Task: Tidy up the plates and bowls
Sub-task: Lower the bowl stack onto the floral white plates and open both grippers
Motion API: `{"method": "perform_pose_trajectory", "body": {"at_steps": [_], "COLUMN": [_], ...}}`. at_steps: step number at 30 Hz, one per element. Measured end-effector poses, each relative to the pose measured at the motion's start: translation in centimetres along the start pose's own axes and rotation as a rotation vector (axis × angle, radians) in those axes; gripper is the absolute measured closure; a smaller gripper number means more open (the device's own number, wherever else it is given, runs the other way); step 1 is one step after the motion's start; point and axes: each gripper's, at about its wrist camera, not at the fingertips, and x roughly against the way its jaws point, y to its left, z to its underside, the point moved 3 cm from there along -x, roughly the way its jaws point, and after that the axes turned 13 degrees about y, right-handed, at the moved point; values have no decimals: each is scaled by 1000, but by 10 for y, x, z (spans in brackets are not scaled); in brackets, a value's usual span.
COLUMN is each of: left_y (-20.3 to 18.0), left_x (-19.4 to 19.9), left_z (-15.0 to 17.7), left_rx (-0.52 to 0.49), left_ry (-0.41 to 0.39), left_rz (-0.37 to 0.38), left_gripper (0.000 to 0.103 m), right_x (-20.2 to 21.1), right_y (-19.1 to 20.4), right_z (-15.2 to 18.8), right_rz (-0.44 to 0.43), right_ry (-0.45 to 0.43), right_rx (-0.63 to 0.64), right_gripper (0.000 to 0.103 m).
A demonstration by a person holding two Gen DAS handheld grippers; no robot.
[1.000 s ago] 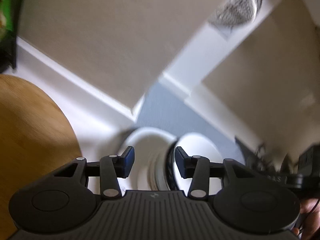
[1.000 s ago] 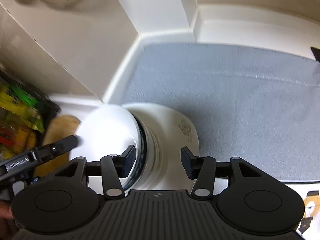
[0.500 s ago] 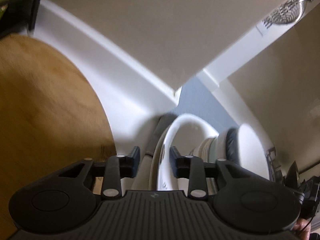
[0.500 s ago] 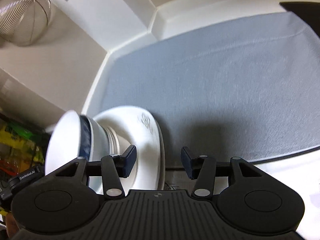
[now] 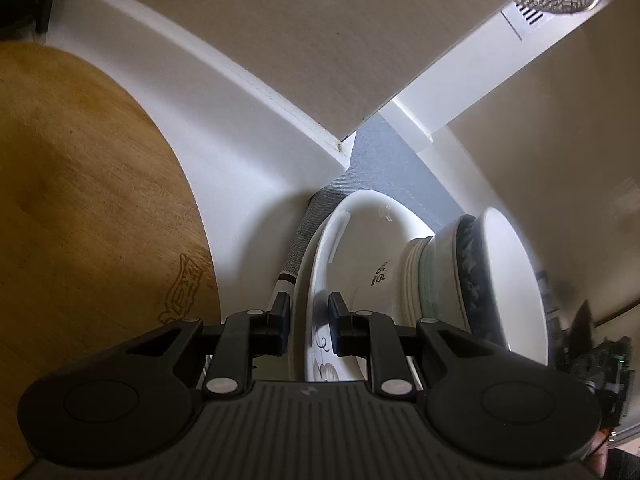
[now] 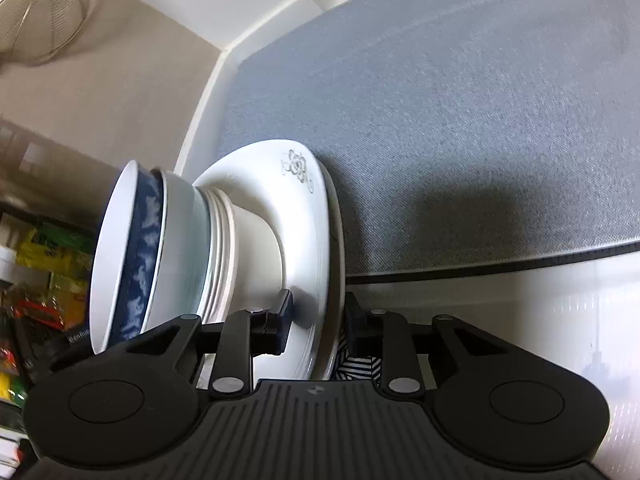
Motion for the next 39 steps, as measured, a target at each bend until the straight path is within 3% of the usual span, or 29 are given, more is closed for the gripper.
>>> {"method": "perform_pose_trajectory", "body": {"at_steps": [10, 26, 31, 39], "left_y": [-51, -199, -220, -242], "left_x": [-23, -136, -139, -119], "left_z": [6, 18, 31, 53], "left_rx": [-42, -194, -233, -270], "left_ry": [11, 64, 52, -21], "left_rz": [-50, -9, -77, -278], "left_gripper": [81, 80, 76, 48], "right_x": [24, 123, 132, 145], "right_y": [-21, -144, -153, -159], "right_z": [-13, -31, -38, -32], "right_rz": [-3, 94, 119, 167], "right_ry": [-25, -146, -148, -118], "right_rx": [4, -143, -101, 11], "right_gripper": [76, 74, 74, 70]}}
